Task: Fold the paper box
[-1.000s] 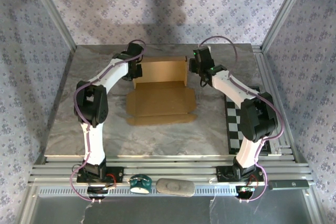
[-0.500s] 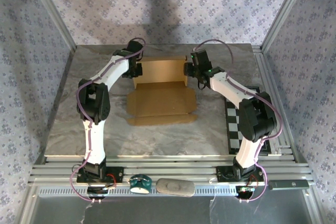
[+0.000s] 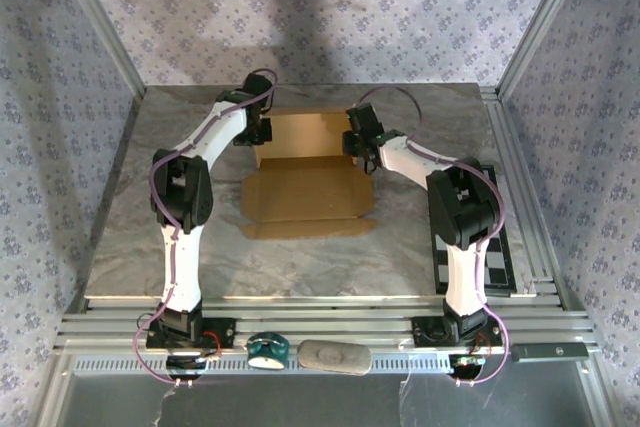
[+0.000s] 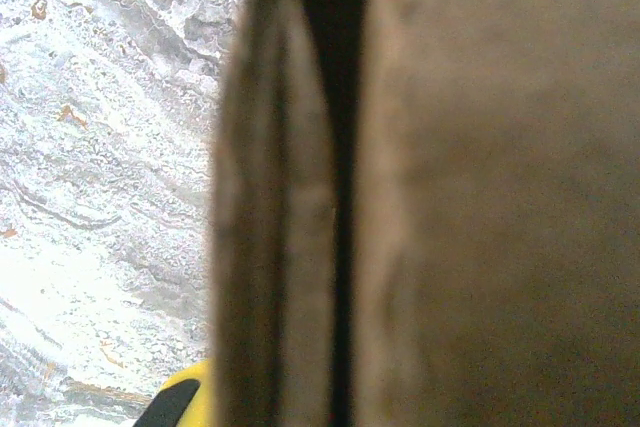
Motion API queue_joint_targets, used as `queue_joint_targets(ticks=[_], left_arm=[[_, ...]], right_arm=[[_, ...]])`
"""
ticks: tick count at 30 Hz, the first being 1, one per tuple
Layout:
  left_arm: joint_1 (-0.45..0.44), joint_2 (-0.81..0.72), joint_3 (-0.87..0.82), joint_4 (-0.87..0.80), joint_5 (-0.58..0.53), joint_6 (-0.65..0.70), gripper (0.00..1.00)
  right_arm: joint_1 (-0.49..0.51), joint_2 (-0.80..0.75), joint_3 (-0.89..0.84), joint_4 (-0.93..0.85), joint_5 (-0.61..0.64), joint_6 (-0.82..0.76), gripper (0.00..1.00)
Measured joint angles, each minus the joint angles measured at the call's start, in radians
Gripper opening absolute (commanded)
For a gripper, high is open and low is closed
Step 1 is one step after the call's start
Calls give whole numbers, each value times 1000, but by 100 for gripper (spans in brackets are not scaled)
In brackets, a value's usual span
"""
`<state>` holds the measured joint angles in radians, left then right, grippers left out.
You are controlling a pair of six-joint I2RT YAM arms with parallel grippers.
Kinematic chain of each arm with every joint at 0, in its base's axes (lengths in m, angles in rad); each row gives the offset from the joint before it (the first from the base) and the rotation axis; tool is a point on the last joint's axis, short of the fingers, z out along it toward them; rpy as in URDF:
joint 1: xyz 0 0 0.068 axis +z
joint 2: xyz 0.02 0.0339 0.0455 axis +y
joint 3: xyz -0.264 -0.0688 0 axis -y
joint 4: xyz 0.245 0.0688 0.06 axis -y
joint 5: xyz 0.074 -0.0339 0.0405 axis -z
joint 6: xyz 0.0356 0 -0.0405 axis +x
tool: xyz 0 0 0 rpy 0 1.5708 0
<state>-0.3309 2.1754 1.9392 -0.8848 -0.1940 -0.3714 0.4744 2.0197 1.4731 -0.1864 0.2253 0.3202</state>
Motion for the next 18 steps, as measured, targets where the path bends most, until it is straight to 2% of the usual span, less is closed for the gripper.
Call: queue_joint_targets(ticks=[6, 13, 18], left_arm=[[2, 7, 16, -19, 8, 4, 0], [2, 26, 49, -40, 15, 4, 0], [2, 38, 68, -55, 15, 4, 0]], right_arm=[[10, 60, 95, -10, 61, -16, 37], [24, 108, 146, -32, 140, -14, 35], [26, 148, 200, -49, 168, -12, 25]])
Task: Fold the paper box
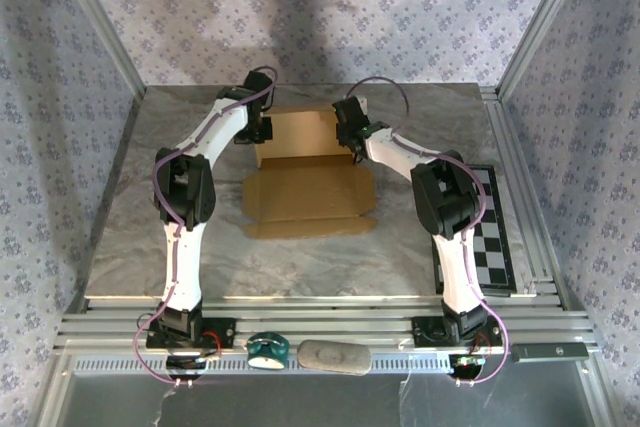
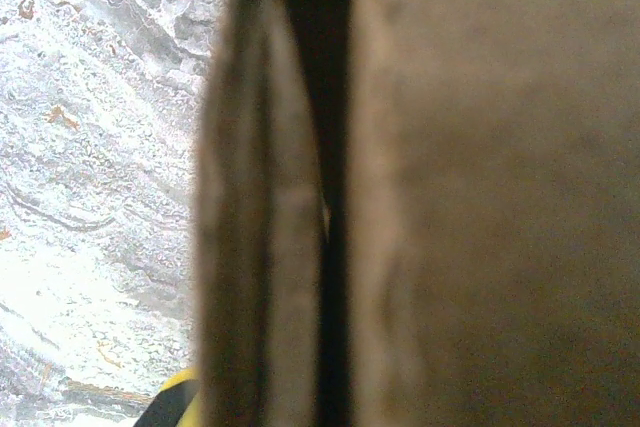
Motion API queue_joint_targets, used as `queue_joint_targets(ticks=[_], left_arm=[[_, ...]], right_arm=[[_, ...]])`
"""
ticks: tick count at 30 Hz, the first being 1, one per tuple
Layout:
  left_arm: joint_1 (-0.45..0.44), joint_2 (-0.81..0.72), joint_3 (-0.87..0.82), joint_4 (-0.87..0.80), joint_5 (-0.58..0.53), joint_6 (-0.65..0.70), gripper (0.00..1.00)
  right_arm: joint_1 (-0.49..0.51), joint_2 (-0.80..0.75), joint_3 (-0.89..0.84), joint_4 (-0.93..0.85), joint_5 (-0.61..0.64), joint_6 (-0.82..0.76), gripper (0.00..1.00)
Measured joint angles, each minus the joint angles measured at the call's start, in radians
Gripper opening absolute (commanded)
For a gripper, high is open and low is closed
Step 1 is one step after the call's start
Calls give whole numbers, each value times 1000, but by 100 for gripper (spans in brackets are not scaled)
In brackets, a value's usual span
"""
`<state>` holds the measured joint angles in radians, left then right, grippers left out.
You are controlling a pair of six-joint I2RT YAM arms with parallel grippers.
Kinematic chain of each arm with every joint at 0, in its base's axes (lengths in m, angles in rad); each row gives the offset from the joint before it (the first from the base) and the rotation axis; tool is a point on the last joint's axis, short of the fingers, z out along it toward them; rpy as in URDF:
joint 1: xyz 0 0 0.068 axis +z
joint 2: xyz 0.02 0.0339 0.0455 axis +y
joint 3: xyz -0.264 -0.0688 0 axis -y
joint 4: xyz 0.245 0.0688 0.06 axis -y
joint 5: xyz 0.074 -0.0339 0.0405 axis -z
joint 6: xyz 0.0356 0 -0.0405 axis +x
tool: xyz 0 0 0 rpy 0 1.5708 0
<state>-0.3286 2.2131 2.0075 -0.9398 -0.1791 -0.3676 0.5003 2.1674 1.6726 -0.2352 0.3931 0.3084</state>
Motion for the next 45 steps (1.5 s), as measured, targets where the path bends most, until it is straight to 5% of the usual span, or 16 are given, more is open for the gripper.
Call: queue_joint_targets(ticks=[7, 15, 33, 36, 38, 41, 45], left_arm=[[2, 7, 12, -7, 7, 0, 0], [2, 14, 24, -7, 8, 0, 0], [8, 20, 32, -10, 27, -4, 0], [7, 21, 34, -11, 31, -4, 0], [7, 21, 39, -21, 32, -4, 0], [8, 22, 43, -33, 33, -4, 0], [10, 24, 52, -54, 33, -4, 0]], right_arm=[[7, 12, 21, -31, 40, 19, 31], [14, 12, 19, -39, 68, 36, 0], [72, 92, 190, -280, 291, 108, 0], [71, 92, 198, -309, 289, 113, 40], [66, 90, 198, -335, 280, 100, 54], [55, 67, 191, -358, 238, 65, 67], [46, -40, 156, -377, 145, 19, 70]])
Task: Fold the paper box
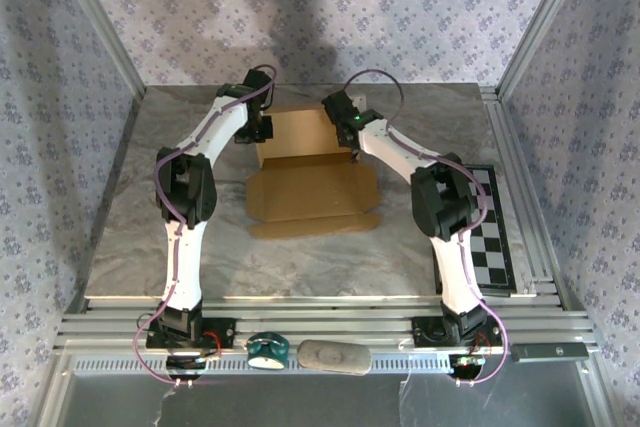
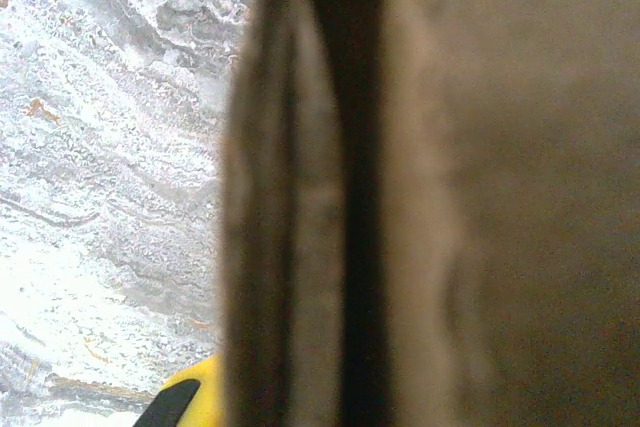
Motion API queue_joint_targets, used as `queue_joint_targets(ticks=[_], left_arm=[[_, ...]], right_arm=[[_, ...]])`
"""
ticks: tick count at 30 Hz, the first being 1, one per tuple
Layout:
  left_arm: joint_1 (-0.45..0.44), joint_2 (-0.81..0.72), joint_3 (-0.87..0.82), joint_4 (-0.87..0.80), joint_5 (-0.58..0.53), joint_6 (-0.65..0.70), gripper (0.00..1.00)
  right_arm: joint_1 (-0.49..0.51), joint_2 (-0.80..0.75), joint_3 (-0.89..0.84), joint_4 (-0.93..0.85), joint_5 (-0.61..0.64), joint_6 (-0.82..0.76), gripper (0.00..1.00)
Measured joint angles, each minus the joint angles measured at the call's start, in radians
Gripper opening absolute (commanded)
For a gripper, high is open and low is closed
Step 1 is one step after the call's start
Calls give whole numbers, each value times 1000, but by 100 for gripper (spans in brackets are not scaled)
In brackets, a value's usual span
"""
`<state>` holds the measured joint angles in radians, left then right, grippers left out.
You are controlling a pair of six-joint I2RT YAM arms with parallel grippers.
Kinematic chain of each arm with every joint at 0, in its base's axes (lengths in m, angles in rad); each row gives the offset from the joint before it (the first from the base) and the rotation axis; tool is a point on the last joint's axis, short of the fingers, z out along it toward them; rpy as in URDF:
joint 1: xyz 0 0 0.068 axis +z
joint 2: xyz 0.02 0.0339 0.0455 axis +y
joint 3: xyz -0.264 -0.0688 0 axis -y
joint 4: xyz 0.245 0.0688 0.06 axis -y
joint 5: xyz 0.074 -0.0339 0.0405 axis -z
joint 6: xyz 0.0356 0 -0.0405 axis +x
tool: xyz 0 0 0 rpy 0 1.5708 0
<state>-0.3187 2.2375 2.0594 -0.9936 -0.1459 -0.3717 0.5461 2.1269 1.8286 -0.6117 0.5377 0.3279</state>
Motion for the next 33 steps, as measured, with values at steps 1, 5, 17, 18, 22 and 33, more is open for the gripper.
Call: queue_joint_targets(ticks=[1, 5, 17, 18, 22, 33], left_arm=[[2, 4, 8, -10, 0, 0, 0], [10, 39, 75, -77, 5, 0, 0], [37, 127, 237, -306, 51, 31, 0], [40, 130, 241, -319, 53, 33, 0], [54, 183, 328, -389, 68, 34, 8], [126, 421, 621, -504, 132, -10, 46]], right_arm=[[-1, -37, -8, -2, -24, -6, 70], [-7, -190, -29, -10, -110, -16, 68], [-79, -287, -68, -74, -270, -34, 67], [-82, -287, -71, -81, -278, -33, 67], [-85, -296, -84, -114, -309, -25, 67], [-56, -338, -110, -181, -351, -3, 67]])
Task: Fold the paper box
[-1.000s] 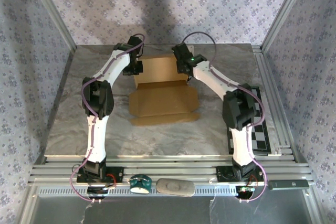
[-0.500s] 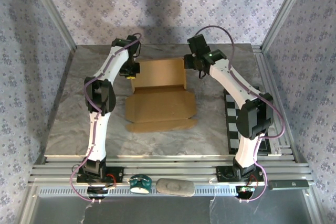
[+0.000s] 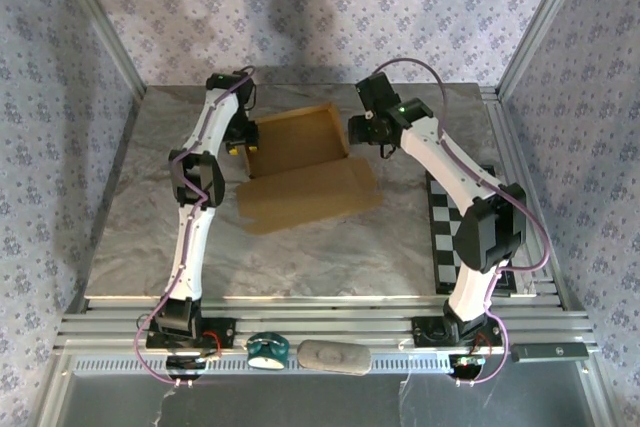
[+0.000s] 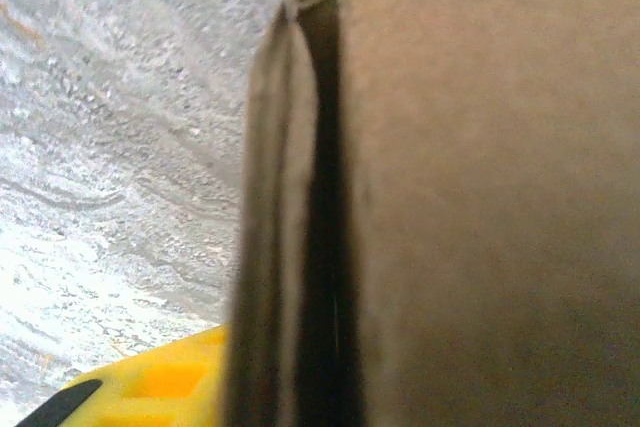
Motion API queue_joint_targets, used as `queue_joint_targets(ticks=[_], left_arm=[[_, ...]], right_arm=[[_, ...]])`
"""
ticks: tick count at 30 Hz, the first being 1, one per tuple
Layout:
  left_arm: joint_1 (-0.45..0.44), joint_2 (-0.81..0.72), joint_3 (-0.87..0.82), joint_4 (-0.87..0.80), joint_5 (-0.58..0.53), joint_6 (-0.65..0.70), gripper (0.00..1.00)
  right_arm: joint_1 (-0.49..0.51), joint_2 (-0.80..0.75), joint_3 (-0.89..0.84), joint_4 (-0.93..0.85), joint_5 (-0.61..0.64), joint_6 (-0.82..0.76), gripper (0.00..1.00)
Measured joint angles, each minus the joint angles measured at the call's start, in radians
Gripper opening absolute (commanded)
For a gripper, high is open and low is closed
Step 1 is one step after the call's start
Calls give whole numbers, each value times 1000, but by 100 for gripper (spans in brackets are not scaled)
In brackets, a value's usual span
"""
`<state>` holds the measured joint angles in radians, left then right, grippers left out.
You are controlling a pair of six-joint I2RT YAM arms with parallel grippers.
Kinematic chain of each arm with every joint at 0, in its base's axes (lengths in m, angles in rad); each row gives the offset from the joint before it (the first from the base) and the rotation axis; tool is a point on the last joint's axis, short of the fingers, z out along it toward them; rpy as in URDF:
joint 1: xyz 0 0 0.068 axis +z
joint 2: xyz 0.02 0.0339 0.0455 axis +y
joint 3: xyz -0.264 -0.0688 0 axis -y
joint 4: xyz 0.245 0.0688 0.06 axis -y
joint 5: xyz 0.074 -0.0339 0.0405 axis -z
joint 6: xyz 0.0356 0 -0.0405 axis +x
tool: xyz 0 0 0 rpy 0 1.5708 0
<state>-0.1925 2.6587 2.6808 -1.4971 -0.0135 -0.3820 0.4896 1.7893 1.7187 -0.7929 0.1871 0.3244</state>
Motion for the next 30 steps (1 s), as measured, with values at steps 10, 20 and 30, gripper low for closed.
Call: queue_joint_targets(ticks=[10, 20, 30], left_arm=[[0, -38, 3, 83, 52, -76, 62], [11, -351, -5, 137, -85, -278, 55], [-326, -902, -277, 61, -141, -964, 52]], right_arm=[[-55, 24, 39, -27, -93, 32, 68], [-139, -30, 20, -40, -77, 117, 65], [-155, -116, -22, -18, -8, 125, 66]])
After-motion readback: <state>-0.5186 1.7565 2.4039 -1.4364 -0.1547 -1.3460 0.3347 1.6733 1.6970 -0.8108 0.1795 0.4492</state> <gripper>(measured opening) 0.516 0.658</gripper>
